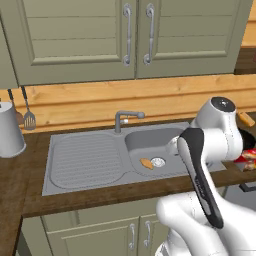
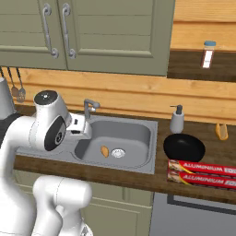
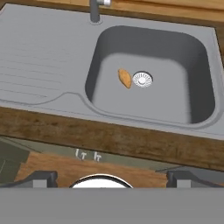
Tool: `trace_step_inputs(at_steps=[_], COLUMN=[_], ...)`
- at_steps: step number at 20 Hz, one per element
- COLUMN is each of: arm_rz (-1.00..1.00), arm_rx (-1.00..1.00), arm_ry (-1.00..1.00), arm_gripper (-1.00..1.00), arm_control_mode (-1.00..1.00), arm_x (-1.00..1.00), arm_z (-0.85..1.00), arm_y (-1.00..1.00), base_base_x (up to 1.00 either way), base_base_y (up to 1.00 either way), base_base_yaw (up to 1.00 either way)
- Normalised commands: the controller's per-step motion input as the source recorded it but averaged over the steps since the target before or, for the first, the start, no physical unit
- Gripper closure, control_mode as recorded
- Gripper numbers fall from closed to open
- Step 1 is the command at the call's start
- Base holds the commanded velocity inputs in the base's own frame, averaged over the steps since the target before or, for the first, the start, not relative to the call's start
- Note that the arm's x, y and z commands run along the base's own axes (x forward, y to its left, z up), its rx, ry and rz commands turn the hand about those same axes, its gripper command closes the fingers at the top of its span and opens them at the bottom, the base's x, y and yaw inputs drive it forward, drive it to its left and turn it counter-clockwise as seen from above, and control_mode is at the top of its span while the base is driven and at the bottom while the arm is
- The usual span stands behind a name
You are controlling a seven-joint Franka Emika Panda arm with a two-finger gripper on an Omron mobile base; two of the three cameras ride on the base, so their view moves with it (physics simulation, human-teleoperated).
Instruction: Pick the potato from the sink and place it in the bowl. Then pick the bowl and place it in the microwave. Then close the microwave door and press the start button.
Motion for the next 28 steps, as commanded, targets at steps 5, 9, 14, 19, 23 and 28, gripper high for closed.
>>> trace_step_inputs(at_steps=[5,9,14,19,23,28], arm_rz=[0.08,0.08,0.06,0.04,0.05,0.01], arm_rx=[0.0,0.0,0.0,0.0,0.0,0.03], arm_ry=[0.03,0.03,0.07,0.04,0.0,0.0], arm_gripper=[-1.0,-1.0,-1.0,-1.0,-1.0,-1.0], arm_control_mode=[-1.0,-1.0,-1.0,-1.0,-1.0,-1.0], arm_x=[0.28,0.19,0.26,0.36,0.37,0.55], arm_z=[-0.28,-0.28,-0.28,-0.18,-0.19,-0.24], arm_y=[-0.16,-0.1,-0.03,-0.05,0.0,0.0], base_base_x=[0.0,0.0,0.0,0.0,0.0,0.0], base_base_y=[0.0,0.0,0.0,0.0,0.0,0.0], base_base_yaw=[0.0,0.0,0.0,0.0,0.0,0.0])
